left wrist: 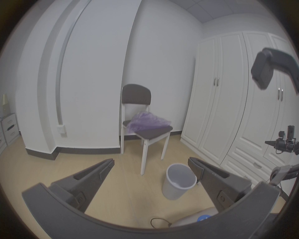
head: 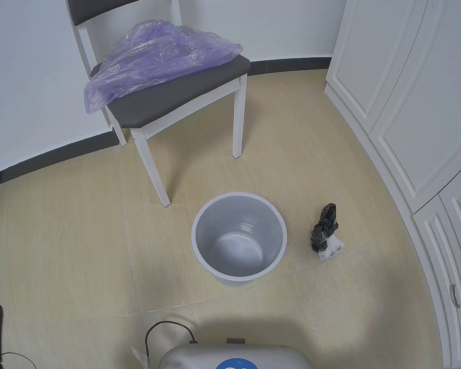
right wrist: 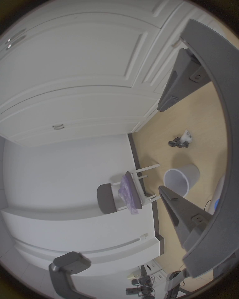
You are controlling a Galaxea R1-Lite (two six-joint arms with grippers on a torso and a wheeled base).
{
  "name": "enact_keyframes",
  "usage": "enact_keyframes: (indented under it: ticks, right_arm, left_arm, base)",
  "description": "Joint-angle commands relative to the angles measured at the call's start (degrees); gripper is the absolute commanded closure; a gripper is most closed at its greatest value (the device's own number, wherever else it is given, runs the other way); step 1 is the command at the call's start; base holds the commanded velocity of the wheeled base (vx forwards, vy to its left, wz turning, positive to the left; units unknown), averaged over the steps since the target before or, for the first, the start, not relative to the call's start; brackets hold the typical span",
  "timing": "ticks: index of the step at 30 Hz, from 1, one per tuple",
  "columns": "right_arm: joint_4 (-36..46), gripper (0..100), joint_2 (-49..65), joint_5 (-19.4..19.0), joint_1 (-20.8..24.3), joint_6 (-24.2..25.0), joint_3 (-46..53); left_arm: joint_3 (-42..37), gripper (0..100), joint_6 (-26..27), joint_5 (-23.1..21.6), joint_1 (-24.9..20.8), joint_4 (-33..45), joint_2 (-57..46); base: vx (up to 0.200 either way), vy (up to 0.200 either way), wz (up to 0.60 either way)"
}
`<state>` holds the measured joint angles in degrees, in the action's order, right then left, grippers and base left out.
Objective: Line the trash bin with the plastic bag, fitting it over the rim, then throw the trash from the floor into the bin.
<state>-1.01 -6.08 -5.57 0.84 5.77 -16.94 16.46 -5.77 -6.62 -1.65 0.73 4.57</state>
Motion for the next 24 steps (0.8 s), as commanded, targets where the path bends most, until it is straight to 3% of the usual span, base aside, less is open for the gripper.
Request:
enact_keyframes:
  ticks: [1,3,8,11,17,24]
  right_arm:
    - [-3.6,0,-29.4,-4.3,0.9,-3.7,-17.9]
    - [-5.9,0,-33.8,-4.2,0.9,-3.7,-19.4]
    - [-21.0,0,-51.0,-3.4,1.8,-3.1,-21.6]
    - [-23.5,0,-54.6,-2.0,3.5,-2.4,-21.6]
    - [-24.7,0,-58.3,5.2,11.3,2.8,-20.6]
    - [-26.2,0,-59.4,6.1,14.4,6.1,-19.7]
  left_arm:
    - [17.8,0,2.9,0.0,-1.8,4.4,21.9]
    - [19.4,0,3.0,0.2,-1.8,4.4,25.2]
    - [24.9,0,6.3,1.1,-0.6,0.7,44.6]
    - [26.8,0,8.1,2.9,1.7,-4.2,53.8]
    - [32.3,0,13.1,8.2,4.3,-17.2,74.1]
    - [43.1,0,16.6,12.6,5.9,-22.2,88.9]
  base:
    - [0.0,0.0,0.0]
    - [0.0,0.0,0.0]
    - [0.0,0.0,0.0]
    - [0.0,0.0,0.0]
    - [0.0,0.0,0.0]
    - [0.0,0.0,0.0]
